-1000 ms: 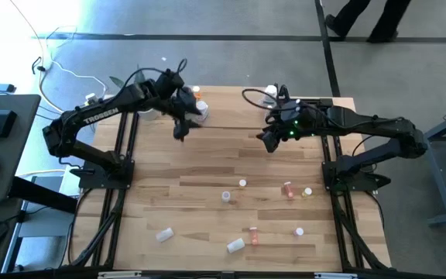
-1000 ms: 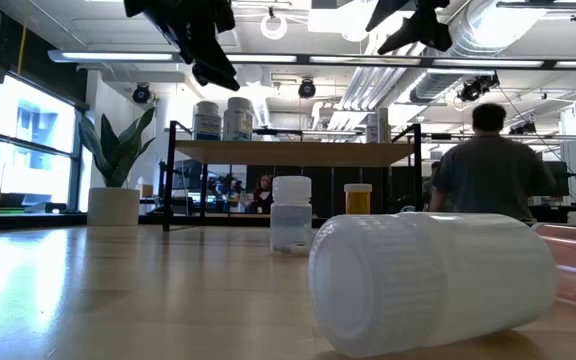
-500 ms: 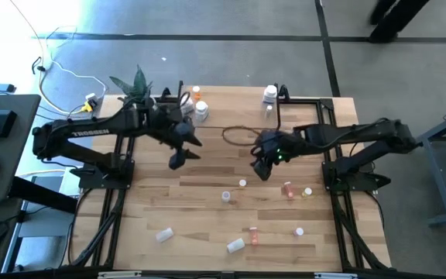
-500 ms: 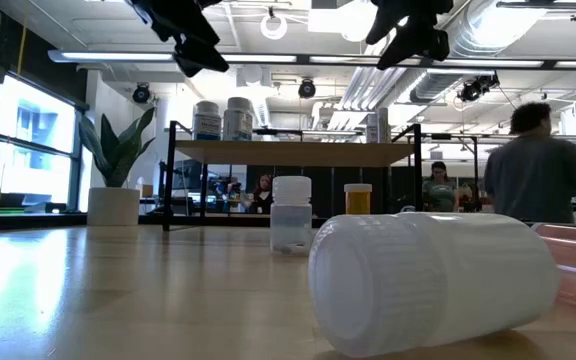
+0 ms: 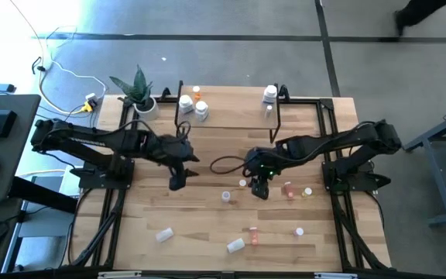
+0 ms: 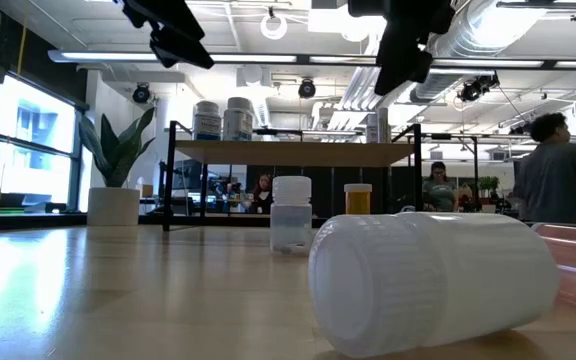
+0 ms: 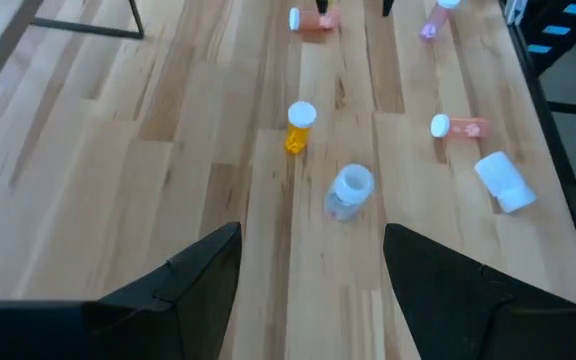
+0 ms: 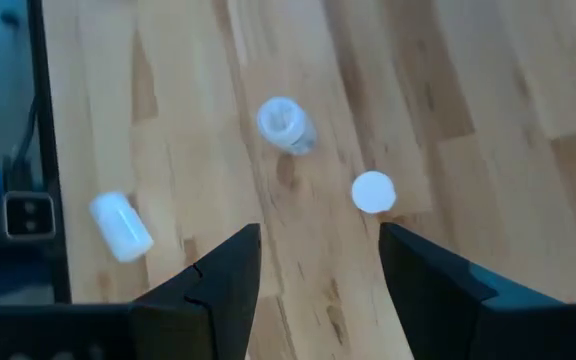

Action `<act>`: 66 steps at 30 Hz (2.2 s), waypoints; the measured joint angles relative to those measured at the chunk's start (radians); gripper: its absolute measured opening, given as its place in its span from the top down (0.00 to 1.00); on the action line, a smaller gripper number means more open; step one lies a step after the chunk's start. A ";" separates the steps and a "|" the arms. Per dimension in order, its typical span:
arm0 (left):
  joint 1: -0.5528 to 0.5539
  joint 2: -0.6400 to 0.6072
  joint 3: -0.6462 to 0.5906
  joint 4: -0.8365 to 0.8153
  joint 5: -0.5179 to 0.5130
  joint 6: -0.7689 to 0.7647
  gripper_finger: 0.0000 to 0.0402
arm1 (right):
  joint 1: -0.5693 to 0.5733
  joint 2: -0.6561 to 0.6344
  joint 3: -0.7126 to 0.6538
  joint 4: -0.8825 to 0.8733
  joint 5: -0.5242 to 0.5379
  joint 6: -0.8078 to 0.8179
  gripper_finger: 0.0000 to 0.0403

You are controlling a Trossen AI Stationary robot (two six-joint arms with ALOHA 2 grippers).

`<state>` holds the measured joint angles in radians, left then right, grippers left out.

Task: Pick and place medicine bottles onto shelf by color
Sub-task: Put the middle orange pill bottle on the shelf

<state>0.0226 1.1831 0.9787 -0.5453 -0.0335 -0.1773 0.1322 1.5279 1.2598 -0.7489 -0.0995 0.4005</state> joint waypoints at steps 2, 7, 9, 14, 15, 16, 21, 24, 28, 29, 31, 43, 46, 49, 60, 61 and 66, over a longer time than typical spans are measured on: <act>-0.040 0.000 0.000 -0.017 -0.048 -0.038 0.41 | 0.000 0.026 0.000 0.010 -0.015 -0.045 0.52; -0.154 0.000 0.000 -0.069 -0.162 -0.150 0.41 | 0.000 0.089 0.000 0.017 -0.017 -0.128 0.52; -0.201 0.000 0.000 -0.083 -0.202 -0.195 0.41 | 0.000 0.112 0.000 0.021 -0.007 -0.154 0.52; -0.308 0.000 0.000 -0.110 -0.283 -0.310 0.41 | 0.000 0.162 0.000 0.034 0.048 -0.203 0.52; -0.328 0.000 0.000 -0.113 -0.297 -0.329 0.41 | 0.000 0.169 0.000 0.044 0.050 -0.213 0.52; -0.345 0.000 0.000 -0.118 -0.309 -0.346 0.41 | 0.000 0.178 0.001 0.054 0.056 -0.220 0.52; -0.415 0.000 0.000 -0.118 -0.366 -0.414 0.41 | -0.001 0.213 0.001 0.098 0.066 -0.245 0.52; -0.440 0.000 0.000 -0.119 -0.394 -0.443 0.41 | -0.001 0.234 0.001 0.106 0.070 -0.252 0.52; -0.458 0.000 0.000 -0.124 -0.406 -0.467 0.41 | -0.001 0.269 0.001 0.104 0.098 -0.253 0.52; -0.458 0.000 0.000 -0.124 -0.408 -0.473 0.41 | -0.001 0.276 0.001 0.104 0.110 -0.252 0.52; -0.459 0.000 0.000 -0.124 -0.409 -0.476 0.41 | -0.001 0.287 0.001 0.110 0.115 -0.253 0.52; -0.457 0.000 0.000 -0.142 -0.428 -0.475 0.41 | -0.002 0.303 0.001 0.105 0.132 -0.251 0.68; -0.457 0.000 0.000 -0.153 -0.432 -0.474 0.41 | -0.003 0.303 0.002 0.099 0.134 -0.252 0.73; -0.457 0.000 0.000 -0.168 -0.435 -0.474 0.41 | -0.008 0.302 0.002 0.098 0.134 -0.252 0.76; -0.382 0.000 0.000 -0.177 -0.450 -0.396 0.41 | -0.040 0.250 0.002 0.071 0.068 -0.223 0.75; -0.367 0.000 0.000 -0.176 -0.450 -0.383 0.41 | -0.046 0.238 0.002 0.072 0.067 -0.221 0.75; -0.280 0.000 0.000 -0.176 -0.450 -0.289 0.41 | -0.083 0.167 0.002 0.073 0.063 -0.186 0.74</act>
<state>-0.2573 1.1835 0.9783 -0.7212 -0.4831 -0.4667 0.0495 1.6944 1.2613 -0.6762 -0.0363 0.2143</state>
